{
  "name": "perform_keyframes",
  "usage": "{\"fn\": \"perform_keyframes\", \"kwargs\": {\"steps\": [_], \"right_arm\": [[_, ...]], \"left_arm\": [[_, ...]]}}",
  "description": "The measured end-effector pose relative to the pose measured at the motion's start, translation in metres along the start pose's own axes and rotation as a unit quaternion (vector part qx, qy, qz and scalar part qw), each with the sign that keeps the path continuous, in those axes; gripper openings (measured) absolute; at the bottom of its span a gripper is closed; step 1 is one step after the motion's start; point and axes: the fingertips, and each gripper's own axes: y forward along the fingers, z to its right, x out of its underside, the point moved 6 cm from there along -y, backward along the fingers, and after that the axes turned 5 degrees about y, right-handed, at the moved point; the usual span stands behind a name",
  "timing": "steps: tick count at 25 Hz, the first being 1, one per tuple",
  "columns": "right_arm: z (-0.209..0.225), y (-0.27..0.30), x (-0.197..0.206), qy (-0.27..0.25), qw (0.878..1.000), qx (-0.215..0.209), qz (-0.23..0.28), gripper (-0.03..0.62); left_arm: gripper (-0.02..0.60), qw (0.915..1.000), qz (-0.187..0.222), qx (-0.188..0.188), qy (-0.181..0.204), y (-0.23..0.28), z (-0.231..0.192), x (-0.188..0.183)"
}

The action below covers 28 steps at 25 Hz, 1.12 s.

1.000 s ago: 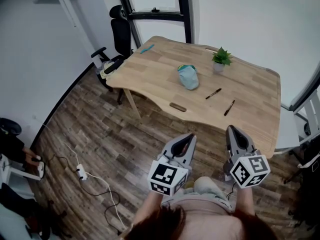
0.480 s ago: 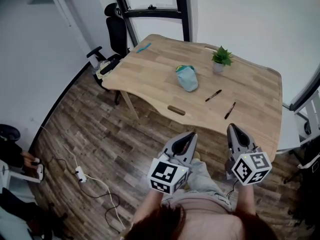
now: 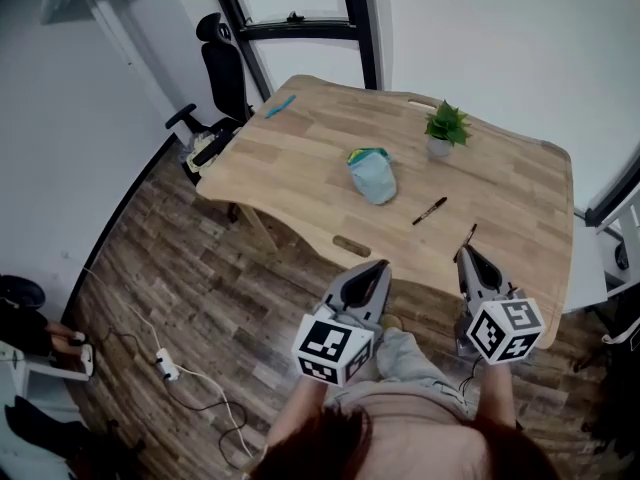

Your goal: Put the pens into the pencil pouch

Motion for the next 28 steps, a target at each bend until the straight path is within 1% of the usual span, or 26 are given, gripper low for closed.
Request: {"fn": "perform_keyframes", "kwargs": {"steps": [7, 12, 17, 19, 21, 25, 28], "right_arm": [[0.037, 0.053, -0.012, 0.006, 0.999, 0.018, -0.034, 0.002], [0.066, 0.081, -0.012, 0.005, 0.997, 0.043, -0.07, 0.009], [0.1, 0.099, -0.004, 0.027, 0.992, 0.066, -0.105, 0.034], [0.116, 0.108, 0.002, 0.035, 0.989, 0.075, -0.124, 0.054], [0.133, 0.115, 0.011, 0.054, 0.985, 0.082, -0.144, 0.069], [0.168, 0.127, 0.035, 0.111, 0.971, 0.101, -0.186, 0.092], [0.191, 0.136, 0.048, 0.124, 0.962, 0.12, -0.21, 0.103]], "left_arm": [[0.003, 1.0, -0.007, 0.002, -0.007, 0.046, -0.038, -0.006], [0.003, 0.9998, -0.01, 0.001, -0.015, 0.075, -0.062, -0.007], [0.003, 0.9996, -0.015, 0.002, -0.023, 0.1, -0.079, -0.006], [0.003, 0.9996, -0.015, 0.001, -0.024, 0.108, -0.085, -0.006], [0.003, 0.9995, -0.017, -0.001, -0.025, 0.116, -0.09, -0.006], [0.003, 0.9993, -0.021, -0.01, -0.029, 0.129, -0.102, -0.005], [0.003, 0.999, -0.023, -0.02, -0.032, 0.14, -0.11, -0.004]]}}
